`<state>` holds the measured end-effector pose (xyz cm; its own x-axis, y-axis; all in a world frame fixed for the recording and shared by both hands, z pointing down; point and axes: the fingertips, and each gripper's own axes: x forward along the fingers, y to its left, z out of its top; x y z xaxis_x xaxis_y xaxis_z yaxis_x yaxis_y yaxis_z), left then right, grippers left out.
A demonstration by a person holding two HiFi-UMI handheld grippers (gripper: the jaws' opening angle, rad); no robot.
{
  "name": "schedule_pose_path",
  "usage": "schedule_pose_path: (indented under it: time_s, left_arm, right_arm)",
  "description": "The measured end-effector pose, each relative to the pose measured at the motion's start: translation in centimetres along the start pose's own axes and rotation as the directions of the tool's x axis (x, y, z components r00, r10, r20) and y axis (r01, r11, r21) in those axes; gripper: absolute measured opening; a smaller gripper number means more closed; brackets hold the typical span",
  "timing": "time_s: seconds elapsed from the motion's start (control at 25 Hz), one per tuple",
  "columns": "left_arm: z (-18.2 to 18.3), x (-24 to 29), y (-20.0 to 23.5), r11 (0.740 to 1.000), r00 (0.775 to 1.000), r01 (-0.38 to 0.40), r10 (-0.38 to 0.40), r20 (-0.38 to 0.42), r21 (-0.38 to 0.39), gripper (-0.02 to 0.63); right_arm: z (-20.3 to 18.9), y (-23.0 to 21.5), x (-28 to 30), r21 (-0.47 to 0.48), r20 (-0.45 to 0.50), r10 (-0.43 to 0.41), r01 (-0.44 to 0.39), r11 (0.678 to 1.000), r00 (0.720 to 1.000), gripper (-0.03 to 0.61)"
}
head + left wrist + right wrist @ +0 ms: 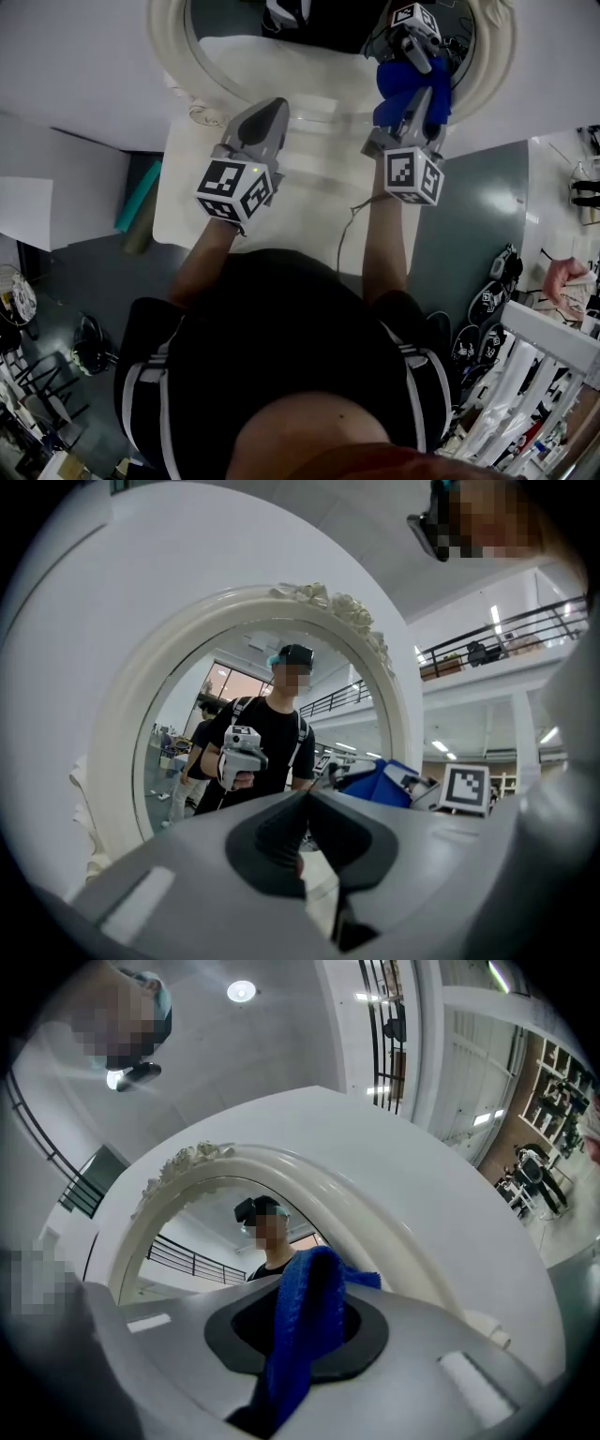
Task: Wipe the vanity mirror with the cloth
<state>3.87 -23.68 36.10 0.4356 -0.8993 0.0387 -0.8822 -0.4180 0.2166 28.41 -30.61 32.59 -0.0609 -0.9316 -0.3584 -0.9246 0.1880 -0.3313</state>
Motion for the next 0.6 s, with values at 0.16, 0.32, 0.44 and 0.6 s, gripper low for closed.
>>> schedule_pose_path:
  time_s: [0.16, 0.32, 0.44, 0.6]
  left_arm:
    - [0.3, 0.2, 0.6, 1.000, 1.000, 0.014, -0.014, 0.011, 0.004, 0.009]
    - [1.3, 0.0, 0.3, 0.999, 0.999, 0.032, -0.032, 0.014, 0.006, 0.009]
    - [2.1, 0.0, 0.3, 0.999, 0.999, 0.039, -0.039, 0.021, 0.011, 0.009]
    - [2.5, -0.1, 1.0, 0.999, 0.999, 0.045, -0.045, 0.024, 0.000, 0.009]
  right_arm:
    - [-0.2, 0.0, 0.0, -0.019, 0.010, -0.007, 0.007, 1.000, 1.000, 0.041]
    - [0.5, -0.1, 0.2, 0.004, 0.024, -0.032, 0.031, 0.999, 0.999, 0.041]
    - [1.3, -0.1, 0.4, 0.015, 0.046, -0.042, 0.041, 0.999, 0.998, 0.043]
    - [2.0, 0.6, 0.7, 0.012, 0.075, -0.036, 0.035, 0.999, 0.997, 0.041]
